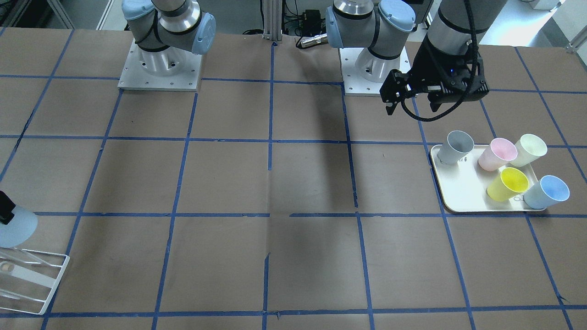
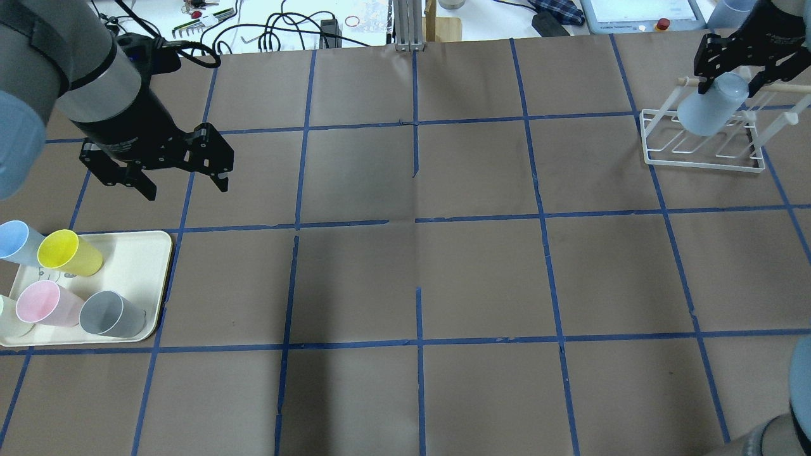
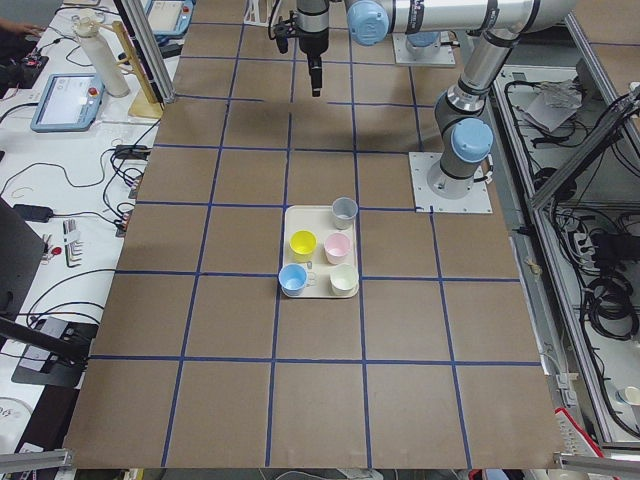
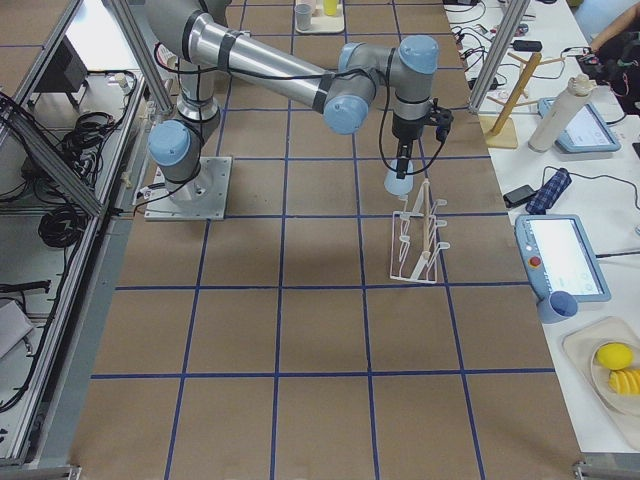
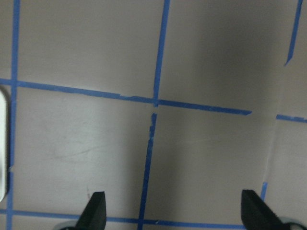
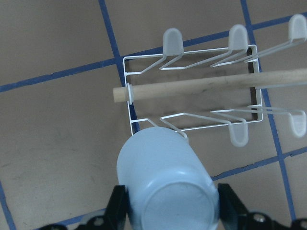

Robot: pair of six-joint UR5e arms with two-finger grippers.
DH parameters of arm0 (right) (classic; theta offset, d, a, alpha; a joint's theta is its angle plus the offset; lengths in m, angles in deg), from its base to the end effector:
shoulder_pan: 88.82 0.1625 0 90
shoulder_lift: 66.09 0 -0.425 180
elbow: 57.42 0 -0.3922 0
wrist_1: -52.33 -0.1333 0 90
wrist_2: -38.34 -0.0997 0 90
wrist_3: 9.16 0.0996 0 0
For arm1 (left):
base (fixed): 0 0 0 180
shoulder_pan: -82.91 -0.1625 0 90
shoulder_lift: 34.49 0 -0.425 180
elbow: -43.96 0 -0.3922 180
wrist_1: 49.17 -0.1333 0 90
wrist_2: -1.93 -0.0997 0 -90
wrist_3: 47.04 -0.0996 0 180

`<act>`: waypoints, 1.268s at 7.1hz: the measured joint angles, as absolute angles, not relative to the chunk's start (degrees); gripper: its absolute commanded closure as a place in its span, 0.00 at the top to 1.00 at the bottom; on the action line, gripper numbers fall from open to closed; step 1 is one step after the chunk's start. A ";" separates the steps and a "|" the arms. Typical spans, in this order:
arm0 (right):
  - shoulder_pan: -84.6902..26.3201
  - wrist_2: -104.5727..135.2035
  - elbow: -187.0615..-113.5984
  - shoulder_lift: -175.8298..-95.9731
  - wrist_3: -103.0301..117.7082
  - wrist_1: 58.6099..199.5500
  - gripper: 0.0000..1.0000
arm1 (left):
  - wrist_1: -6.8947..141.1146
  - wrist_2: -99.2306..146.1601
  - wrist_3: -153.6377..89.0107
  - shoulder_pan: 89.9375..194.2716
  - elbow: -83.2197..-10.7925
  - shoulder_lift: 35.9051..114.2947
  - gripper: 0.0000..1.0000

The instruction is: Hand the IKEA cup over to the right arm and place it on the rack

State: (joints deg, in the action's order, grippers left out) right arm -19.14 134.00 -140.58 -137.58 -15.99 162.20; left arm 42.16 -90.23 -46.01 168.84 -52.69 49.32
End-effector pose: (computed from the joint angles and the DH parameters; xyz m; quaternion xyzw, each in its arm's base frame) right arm -0.1036 -0.6354 0.4023 -0.1205 -0.9889 0.0579 0.0646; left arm -0.0978 -0.4510 0.4793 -0.0442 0.9987 0.0161 0.0184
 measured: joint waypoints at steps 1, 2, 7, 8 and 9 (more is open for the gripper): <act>-19.18 134.61 -140.62 -136.95 -16.75 163.50 0.51 | 42.43 -90.64 -46.40 169.01 -54.43 47.69 1.00; -19.19 134.78 -140.64 -136.42 -17.57 164.22 0.54 | 41.87 -90.70 -47.34 169.08 -56.15 46.38 1.00; -19.25 134.98 -140.65 -133.45 -17.51 166.17 1.00 | 39.64 -90.63 -50.35 168.71 -57.29 46.35 1.00; -19.19 134.91 -140.58 -133.67 -17.49 165.82 1.00 | 39.38 -90.44 -50.32 168.77 -57.24 46.72 1.00; -18.96 134.45 -140.53 -134.60 -17.47 164.50 1.00 | 39.13 -90.31 -50.26 168.85 -57.23 46.91 1.00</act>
